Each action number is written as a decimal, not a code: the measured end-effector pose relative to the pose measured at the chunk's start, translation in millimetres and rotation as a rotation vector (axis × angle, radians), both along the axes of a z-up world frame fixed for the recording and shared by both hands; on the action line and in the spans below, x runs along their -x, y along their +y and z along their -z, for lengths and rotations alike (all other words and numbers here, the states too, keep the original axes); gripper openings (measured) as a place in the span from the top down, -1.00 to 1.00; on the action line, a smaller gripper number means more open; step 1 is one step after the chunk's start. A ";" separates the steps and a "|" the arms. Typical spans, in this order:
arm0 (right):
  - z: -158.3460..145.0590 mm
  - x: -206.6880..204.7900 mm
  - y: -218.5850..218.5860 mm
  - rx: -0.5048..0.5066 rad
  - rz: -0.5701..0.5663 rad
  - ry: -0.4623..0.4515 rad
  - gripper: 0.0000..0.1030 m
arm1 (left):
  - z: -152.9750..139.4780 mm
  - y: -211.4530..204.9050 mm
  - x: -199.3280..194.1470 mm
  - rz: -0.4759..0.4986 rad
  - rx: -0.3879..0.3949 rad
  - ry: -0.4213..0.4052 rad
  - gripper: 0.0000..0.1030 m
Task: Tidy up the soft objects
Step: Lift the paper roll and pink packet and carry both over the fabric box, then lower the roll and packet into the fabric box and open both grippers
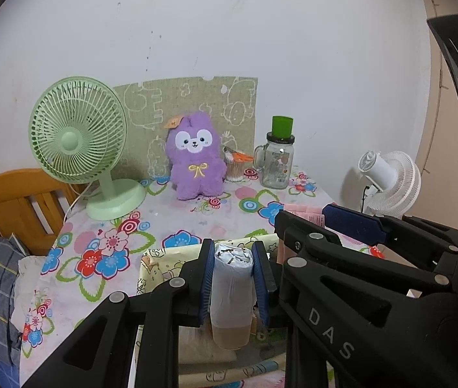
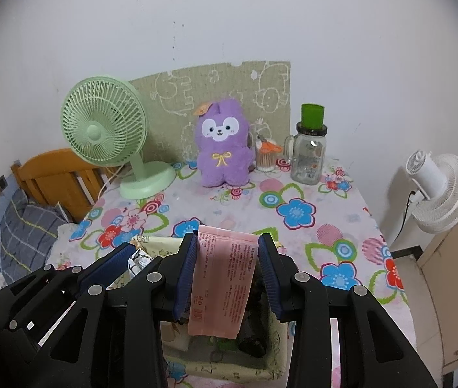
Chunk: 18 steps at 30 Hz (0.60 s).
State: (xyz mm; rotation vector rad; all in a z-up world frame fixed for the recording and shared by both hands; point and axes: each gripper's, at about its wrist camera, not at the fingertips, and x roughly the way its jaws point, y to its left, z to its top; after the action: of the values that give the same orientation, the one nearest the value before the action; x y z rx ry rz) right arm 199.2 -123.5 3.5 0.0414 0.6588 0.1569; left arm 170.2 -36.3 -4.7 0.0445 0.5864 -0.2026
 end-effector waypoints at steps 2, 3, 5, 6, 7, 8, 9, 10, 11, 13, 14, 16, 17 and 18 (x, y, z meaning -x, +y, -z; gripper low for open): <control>5.6 -5.9 1.2 -0.002 -0.008 0.013 0.18 | 5.7 1.8 -5.5 -0.001 -0.001 0.013 0.56; 9.2 -8.4 2.2 -0.003 -0.010 0.023 0.18 | 8.5 2.8 -8.6 -0.001 0.001 0.022 0.55; 16.3 -13.7 4.0 0.002 -0.013 0.040 0.18 | 16.5 5.7 -15.0 -0.006 0.010 0.051 0.52; 20.3 -16.4 5.3 0.004 -0.016 0.050 0.18 | 20.0 7.1 -18.4 -0.011 0.013 0.066 0.46; 24.5 -19.2 6.5 0.005 -0.020 0.061 0.18 | 23.9 8.8 -22.2 -0.019 0.017 0.082 0.45; 27.7 -20.5 8.1 0.012 -0.019 0.065 0.18 | 27.8 10.5 -25.2 -0.021 0.024 0.095 0.45; 30.3 -21.7 10.0 0.026 -0.016 0.065 0.18 | 30.6 11.8 -27.3 -0.023 0.030 0.104 0.44; 32.5 -22.9 11.7 0.040 -0.016 0.064 0.18 | 33.6 13.1 -29.4 -0.030 0.033 0.113 0.43; 34.7 -24.3 12.8 0.044 -0.019 0.069 0.18 | 36.7 14.5 -31.9 -0.035 0.035 0.123 0.39; 38.4 -27.2 13.1 0.039 -0.025 0.080 0.18 | 39.9 15.0 -33.7 -0.038 0.034 0.130 0.31; 40.7 -28.8 13.8 0.038 -0.028 0.085 0.18 | 41.6 15.6 -34.4 -0.040 0.035 0.135 0.23; 43.9 -30.8 14.8 0.039 -0.033 0.092 0.18 | 44.5 16.9 -35.6 -0.050 0.035 0.152 0.22; 47.1 -32.4 15.5 0.035 -0.042 0.101 0.18 | 45.9 16.9 -35.4 -0.049 0.029 0.158 0.18; 49.2 -33.0 15.8 0.036 -0.043 0.103 0.18 | 47.5 16.5 -35.0 -0.047 0.022 0.163 0.11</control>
State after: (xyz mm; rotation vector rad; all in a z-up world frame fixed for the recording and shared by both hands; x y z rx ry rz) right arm 232.2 -107.7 -45.8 0.0008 0.7654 0.1850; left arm 205.1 -19.8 -52.3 -0.0078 0.7470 -0.1675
